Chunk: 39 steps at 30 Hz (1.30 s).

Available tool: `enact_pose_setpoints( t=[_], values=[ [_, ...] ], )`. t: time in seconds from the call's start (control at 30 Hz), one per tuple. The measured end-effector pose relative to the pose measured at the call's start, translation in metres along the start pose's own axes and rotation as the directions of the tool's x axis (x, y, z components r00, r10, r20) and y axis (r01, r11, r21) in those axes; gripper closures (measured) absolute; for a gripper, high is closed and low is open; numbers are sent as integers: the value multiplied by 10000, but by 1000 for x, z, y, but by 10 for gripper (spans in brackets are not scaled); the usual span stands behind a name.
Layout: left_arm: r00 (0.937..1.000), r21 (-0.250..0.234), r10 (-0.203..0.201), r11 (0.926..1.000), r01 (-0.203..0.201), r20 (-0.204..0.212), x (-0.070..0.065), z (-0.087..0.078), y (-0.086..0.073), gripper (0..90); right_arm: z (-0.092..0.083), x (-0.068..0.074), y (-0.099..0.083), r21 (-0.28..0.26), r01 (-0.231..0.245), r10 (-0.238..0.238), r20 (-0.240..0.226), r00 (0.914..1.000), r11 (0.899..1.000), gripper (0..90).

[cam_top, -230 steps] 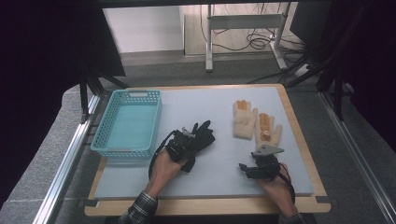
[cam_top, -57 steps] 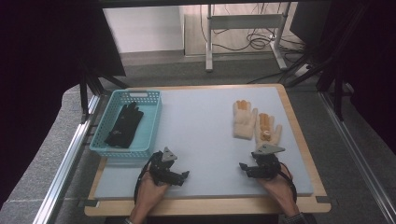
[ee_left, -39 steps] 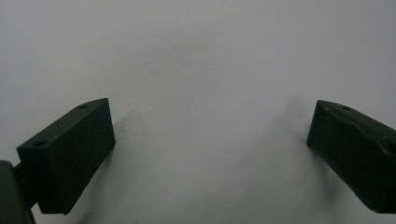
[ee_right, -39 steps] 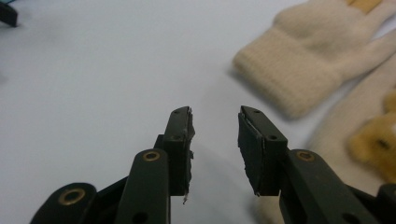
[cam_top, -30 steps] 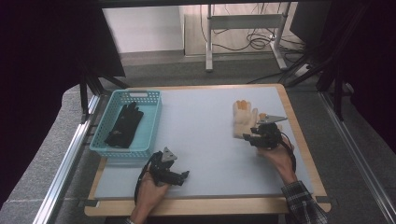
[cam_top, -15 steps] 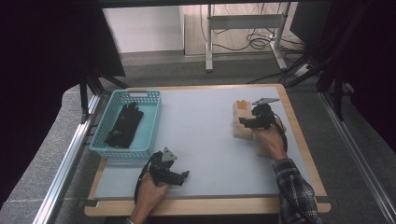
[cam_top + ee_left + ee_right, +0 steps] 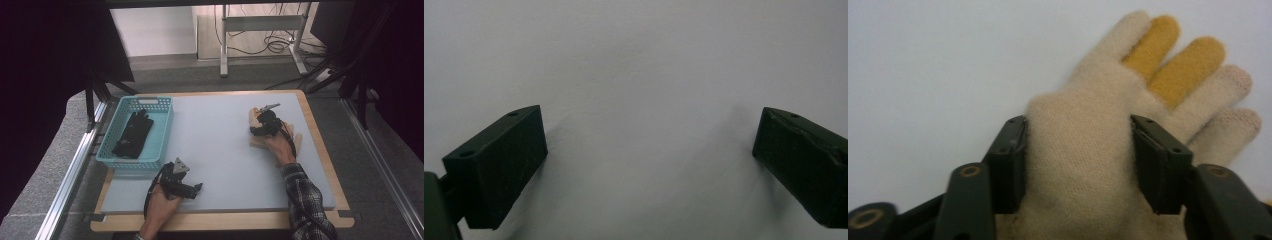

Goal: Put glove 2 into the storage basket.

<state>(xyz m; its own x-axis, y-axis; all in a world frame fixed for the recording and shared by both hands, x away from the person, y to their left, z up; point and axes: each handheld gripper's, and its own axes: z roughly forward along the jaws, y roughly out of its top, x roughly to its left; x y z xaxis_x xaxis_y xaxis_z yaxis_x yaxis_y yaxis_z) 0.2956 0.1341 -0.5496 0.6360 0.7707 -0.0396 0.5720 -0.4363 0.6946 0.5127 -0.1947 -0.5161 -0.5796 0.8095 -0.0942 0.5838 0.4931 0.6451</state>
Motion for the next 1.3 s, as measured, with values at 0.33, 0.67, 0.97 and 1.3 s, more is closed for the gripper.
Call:
enact_pose_setpoints(
  t=[0.33,0.67,0.97,1.3],
  values=[
    [10000,4,2,10000,-2,4,0,0,0,11,-15,0,-3,-394,-99,96,-93,9999,9992,519],
    [10000,7,3,10000,-3,0,0,0,0,11,-67,22,5,-1451,146,-230,-566,9981,9893,514],
    [10000,1,17,10000,-17,-4,0,0,0,11,-111,62,2,-1893,653,-889,-1188,9889,9798,498],
    [10000,-7,23,10000,-24,-16,0,0,0,11,-115,116,-28,-1723,1041,-1359,-1840,9735,9795,482]
  ],
)
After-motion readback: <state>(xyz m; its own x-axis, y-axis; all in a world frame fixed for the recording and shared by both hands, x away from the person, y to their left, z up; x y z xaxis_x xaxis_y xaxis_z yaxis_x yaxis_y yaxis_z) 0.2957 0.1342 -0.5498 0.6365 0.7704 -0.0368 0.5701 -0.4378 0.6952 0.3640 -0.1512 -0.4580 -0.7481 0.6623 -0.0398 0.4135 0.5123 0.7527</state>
